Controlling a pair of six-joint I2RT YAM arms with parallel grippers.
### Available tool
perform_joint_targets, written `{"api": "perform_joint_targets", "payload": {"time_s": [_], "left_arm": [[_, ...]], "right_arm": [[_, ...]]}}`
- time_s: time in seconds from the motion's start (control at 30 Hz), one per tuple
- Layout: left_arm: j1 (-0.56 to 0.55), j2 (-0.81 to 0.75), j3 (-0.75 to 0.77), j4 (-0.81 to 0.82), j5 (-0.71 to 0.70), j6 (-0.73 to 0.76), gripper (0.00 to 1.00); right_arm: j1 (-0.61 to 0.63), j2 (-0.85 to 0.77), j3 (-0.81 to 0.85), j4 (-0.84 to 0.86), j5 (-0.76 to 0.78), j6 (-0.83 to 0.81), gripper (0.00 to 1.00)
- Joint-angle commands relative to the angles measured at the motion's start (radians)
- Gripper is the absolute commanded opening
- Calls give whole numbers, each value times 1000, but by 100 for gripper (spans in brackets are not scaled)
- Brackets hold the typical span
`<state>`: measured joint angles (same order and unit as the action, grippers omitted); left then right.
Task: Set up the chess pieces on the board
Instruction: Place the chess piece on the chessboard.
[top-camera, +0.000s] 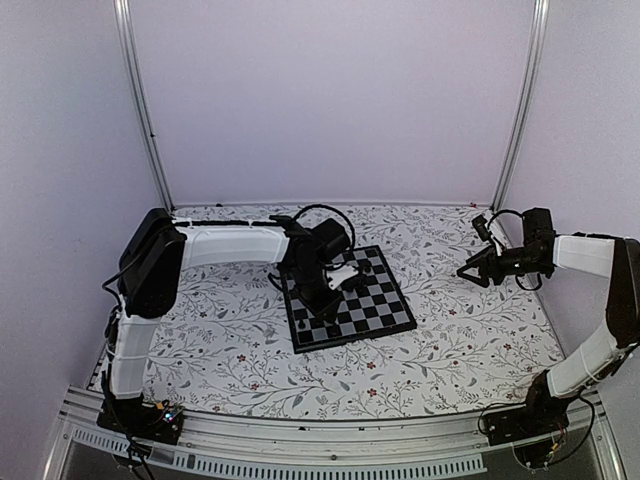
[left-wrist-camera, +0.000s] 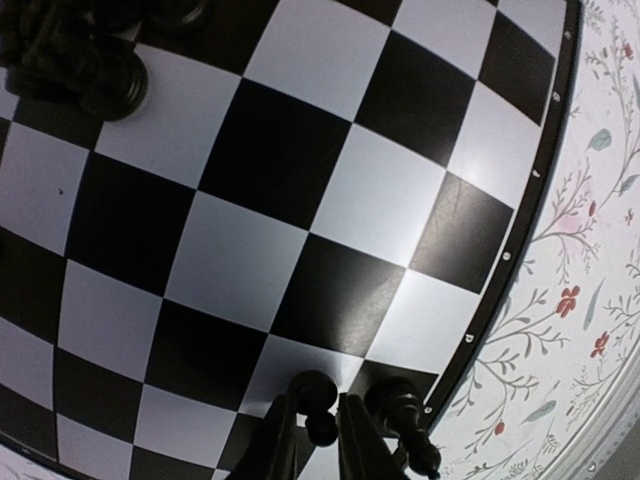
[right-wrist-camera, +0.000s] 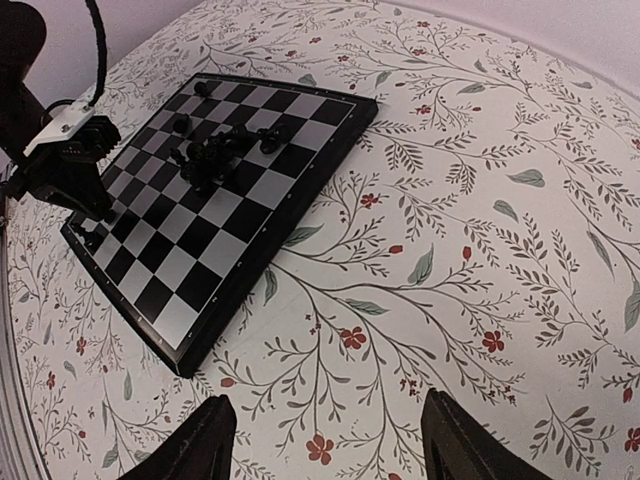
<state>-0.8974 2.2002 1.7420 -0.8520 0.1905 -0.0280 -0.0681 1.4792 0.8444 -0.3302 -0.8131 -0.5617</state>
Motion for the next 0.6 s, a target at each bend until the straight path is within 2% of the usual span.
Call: {"api": "perform_joint_targets", "payload": {"time_s": [0.0, 0.27, 0.57], "left_arm": [[-13, 17, 16, -20, -4, 3, 19], [-14, -32, 27, -21, -34, 2, 28], [-5, -204, 32, 55, -76, 60, 40]], "right_arm": [[7, 3, 25, -4, 3, -6, 66], [8, 4, 25, -6, 1, -7, 66], [13, 10, 40, -9, 1, -5, 66]]}}
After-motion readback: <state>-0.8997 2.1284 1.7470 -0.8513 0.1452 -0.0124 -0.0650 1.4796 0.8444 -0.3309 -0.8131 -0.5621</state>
